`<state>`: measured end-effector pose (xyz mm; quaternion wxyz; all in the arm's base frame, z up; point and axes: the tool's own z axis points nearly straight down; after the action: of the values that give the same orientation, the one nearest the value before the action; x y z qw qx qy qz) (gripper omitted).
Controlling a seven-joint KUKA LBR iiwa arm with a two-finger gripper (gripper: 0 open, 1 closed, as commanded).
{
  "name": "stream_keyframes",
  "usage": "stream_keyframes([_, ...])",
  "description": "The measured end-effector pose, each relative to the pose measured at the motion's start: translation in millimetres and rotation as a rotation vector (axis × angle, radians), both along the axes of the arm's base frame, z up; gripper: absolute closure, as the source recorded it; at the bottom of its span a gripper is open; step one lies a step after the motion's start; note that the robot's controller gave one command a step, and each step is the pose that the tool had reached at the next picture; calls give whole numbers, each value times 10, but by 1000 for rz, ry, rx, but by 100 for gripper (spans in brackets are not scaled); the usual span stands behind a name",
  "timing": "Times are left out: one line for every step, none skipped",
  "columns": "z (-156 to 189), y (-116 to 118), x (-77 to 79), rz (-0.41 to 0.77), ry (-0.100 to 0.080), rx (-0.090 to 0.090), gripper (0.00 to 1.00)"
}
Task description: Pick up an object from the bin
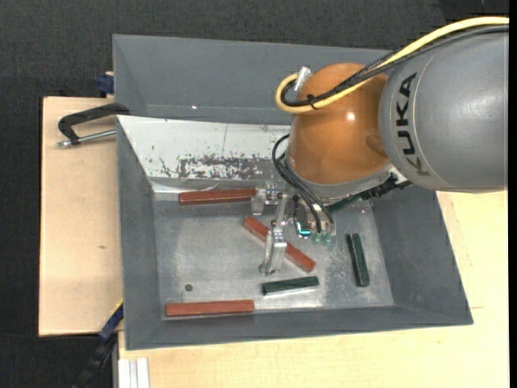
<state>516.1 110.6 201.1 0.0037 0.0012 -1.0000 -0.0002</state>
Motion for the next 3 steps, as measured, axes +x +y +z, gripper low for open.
stream_keyframes([42,-5,18,-2,-9,1,0])
stream_keyframes([-240,-148,-40,88,-14,2,0])
stream_keyframes([-797,-646,50,169,-14,2,0])
